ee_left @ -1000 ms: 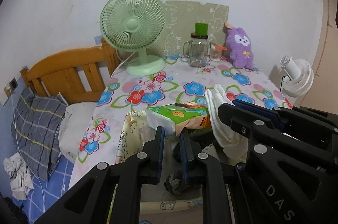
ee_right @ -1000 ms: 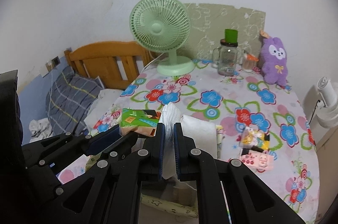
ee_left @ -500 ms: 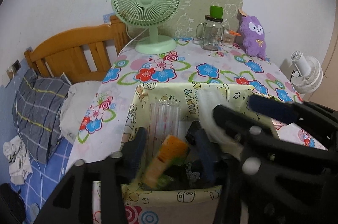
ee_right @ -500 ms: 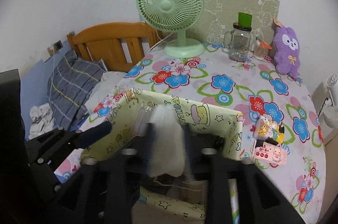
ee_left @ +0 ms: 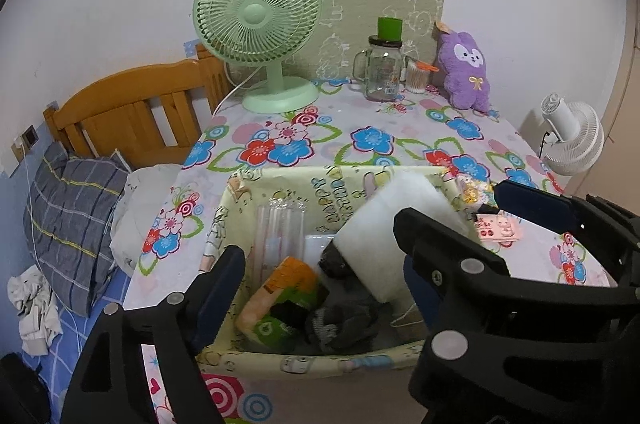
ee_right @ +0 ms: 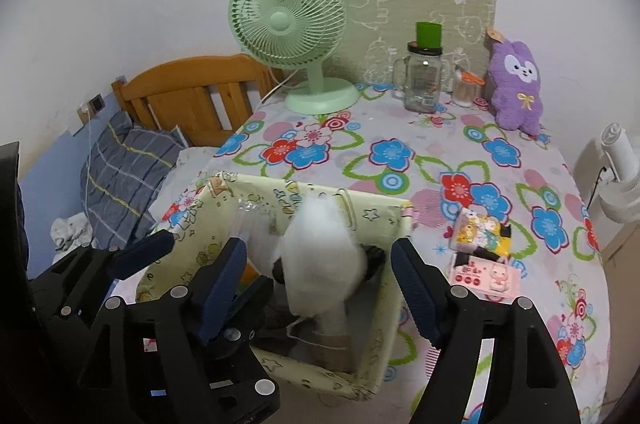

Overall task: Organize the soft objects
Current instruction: 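Open both tools to drop the pack and pad into the fabric box, then withdraw both tools from the box toward the yellow and pink packs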

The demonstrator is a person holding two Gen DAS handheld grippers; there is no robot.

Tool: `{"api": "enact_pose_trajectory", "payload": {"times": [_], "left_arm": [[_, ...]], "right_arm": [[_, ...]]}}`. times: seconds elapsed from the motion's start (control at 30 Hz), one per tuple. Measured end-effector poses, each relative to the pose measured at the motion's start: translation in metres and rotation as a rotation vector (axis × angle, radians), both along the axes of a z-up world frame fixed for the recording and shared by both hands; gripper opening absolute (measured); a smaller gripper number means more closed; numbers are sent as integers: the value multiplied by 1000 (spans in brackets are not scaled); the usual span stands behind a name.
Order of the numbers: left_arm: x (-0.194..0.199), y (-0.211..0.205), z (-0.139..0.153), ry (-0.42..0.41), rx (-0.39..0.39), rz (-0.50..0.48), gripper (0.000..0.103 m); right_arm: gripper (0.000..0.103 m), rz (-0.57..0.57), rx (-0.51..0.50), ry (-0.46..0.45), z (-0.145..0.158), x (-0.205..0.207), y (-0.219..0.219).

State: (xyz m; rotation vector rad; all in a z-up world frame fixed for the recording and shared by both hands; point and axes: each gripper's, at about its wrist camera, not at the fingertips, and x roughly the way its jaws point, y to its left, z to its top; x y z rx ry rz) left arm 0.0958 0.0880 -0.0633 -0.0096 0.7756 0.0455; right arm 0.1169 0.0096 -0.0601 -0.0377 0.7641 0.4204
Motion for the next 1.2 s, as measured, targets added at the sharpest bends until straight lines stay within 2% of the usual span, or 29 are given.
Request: {"api": "enact_pose_trajectory", "payload": {"times": [0.53,0.67,1.2], "left_arm": [[-5,-37,20,-66,30,-44,91],[-6,-46,26,-81,28,-57,92],[-1,-87,35,-103,0,-111,96]], "right_arm": [[82,-69,15,-50,19,-10,-42],[86,-93,23,-62,24,-12,-54],[89,-168,29,-97,35,-16,-100]]}}
